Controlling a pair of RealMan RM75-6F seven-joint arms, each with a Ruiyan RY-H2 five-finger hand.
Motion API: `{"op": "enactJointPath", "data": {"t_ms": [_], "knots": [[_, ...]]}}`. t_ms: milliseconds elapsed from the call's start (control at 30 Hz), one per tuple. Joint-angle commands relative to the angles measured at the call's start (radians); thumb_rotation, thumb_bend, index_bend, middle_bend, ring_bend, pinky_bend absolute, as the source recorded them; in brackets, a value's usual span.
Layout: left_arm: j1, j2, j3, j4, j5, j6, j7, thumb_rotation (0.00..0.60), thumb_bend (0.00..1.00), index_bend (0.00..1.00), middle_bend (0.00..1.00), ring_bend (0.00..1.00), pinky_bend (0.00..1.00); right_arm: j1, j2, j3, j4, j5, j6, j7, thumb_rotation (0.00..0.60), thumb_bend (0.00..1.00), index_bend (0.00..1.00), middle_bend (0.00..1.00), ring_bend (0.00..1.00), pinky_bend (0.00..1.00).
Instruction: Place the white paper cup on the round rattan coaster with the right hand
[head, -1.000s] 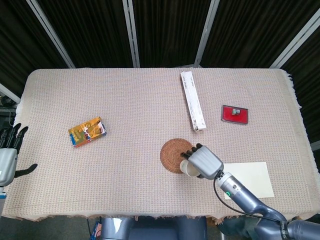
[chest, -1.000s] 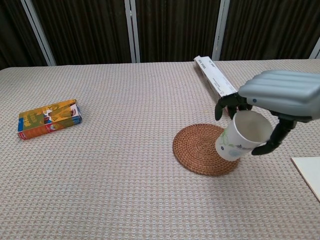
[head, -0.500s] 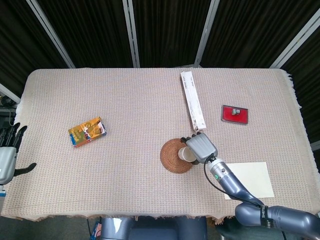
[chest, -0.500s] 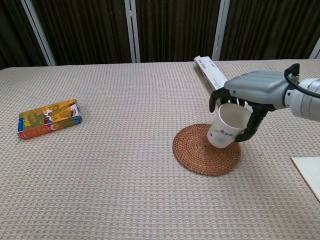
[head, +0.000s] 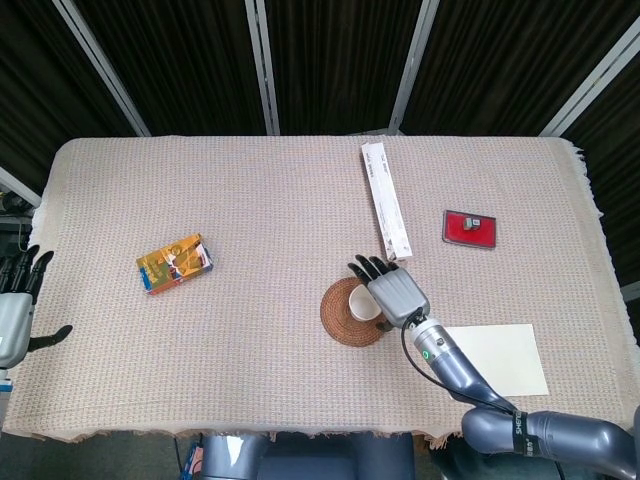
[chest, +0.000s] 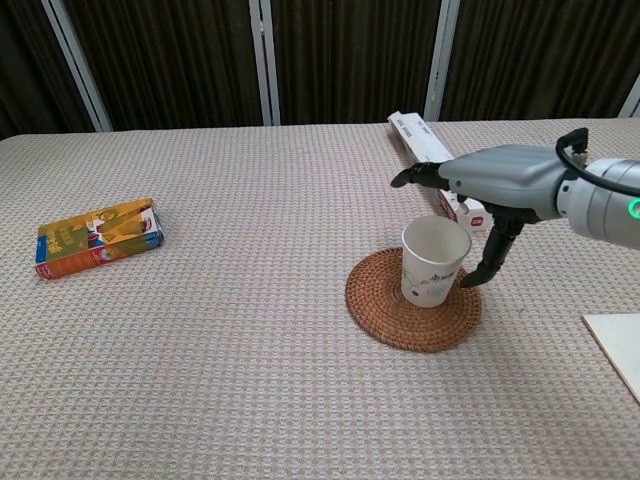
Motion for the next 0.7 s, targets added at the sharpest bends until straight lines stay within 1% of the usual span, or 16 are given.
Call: {"op": "enactJointPath", "data": {"t_ms": [33,167,300,333,400,500,533,600,700], "knots": [[0.0,0.003,-0.001,-0.002,-0.001,0.0,-0.005,0.6,0.0,0.0,0.0,0.0,0.0,-0.014,0.055,-0.006,-0.08,-0.022,0.037,0.005,0.6,0.0,0.0,0.0,0.06,0.2],[0.004,0.012,0.001,-0.006,0.003,0.004,-0.02,0.6,0.0,0.0,0.0,0.0,0.0,-0.069,0.176,-0.034,-0.217,-0.106,0.103,0.041,0.6,0.0,0.0,0.0,0.05,0.14],[0.008,0.018,0.004,-0.007,0.011,0.008,-0.033,0.6,0.0,0.0,0.0,0.0,0.0,-0.158,0.272,-0.078,-0.275,-0.249,0.221,0.097,0.6,0.0,0.0,0.0,0.01,0.02],[0.009,0.019,0.005,-0.007,0.015,0.009,-0.038,0.6,0.0,0.0,0.0,0.0,0.0,-0.198,0.294,-0.099,-0.271,-0.318,0.281,0.128,0.6,0.0,0.0,0.0,0.0,0.0],[0.011,0.019,0.006,-0.005,0.024,0.016,-0.041,0.6,0.0,0.0,0.0,0.0,0.0,-0.256,0.308,-0.134,-0.234,-0.425,0.374,0.183,0.6,0.0,0.0,0.0,0.0,0.0],[0.016,0.012,0.005,0.005,0.047,0.042,-0.039,0.6,0.0,0.0,0.0,0.0,0.0,-0.341,0.302,-0.177,-0.176,-0.535,0.51,0.272,0.6,0.0,0.0,0.0,0.0,0.0],[0.017,0.011,0.005,0.006,0.049,0.045,-0.04,0.6,0.0,0.0,0.0,0.0,0.0,-0.348,0.301,-0.181,-0.17,-0.544,0.521,0.281,0.6,0.0,0.0,0.0,0.0,0.0],[0.022,0.011,0.008,0.004,0.057,0.051,-0.052,0.6,0.0,0.0,0.0,0.0,0.0,-0.395,0.295,-0.202,-0.14,-0.579,0.588,0.318,0.6,0.0,0.0,0.0,0.0,0.0],[0.024,0.014,0.011,0.005,0.066,0.054,-0.061,0.6,0.0,0.0,0.0,0.0,0.0,-0.44,0.276,-0.218,-0.084,-0.606,0.648,0.332,0.6,0.0,0.0,0.0,0.0,0.0]]}}
